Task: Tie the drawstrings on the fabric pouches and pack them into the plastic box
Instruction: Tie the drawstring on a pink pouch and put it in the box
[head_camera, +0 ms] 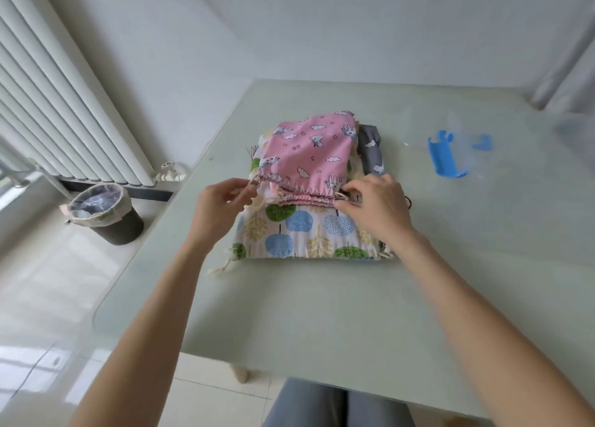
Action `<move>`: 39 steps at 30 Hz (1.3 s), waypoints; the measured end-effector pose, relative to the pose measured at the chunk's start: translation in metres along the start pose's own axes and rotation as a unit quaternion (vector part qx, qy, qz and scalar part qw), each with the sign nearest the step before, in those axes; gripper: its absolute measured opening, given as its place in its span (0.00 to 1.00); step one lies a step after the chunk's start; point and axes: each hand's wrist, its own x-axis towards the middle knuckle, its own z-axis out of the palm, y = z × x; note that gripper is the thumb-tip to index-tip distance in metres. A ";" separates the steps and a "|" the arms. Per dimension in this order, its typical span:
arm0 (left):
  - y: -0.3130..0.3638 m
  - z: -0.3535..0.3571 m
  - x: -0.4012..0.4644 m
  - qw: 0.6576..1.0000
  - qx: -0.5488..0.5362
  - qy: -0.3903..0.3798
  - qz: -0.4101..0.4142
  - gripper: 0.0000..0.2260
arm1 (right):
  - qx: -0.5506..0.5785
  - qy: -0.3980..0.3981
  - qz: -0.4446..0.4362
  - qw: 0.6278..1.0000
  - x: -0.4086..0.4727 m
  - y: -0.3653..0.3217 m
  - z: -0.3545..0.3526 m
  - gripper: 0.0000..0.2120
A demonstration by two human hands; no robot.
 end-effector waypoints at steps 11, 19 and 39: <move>0.010 -0.017 0.001 0.951 -0.264 0.144 -0.072 0.14 | 0.226 0.106 0.002 0.968 -0.014 -0.014 -0.052 0.09; 0.022 -0.012 -0.006 0.809 -0.586 0.015 -0.031 0.19 | 0.472 0.085 0.051 0.876 -0.038 -0.027 -0.059 0.11; 0.010 0.006 0.036 0.984 -0.176 0.023 -0.025 0.17 | 0.475 0.048 0.103 0.873 0.014 -0.002 -0.026 0.12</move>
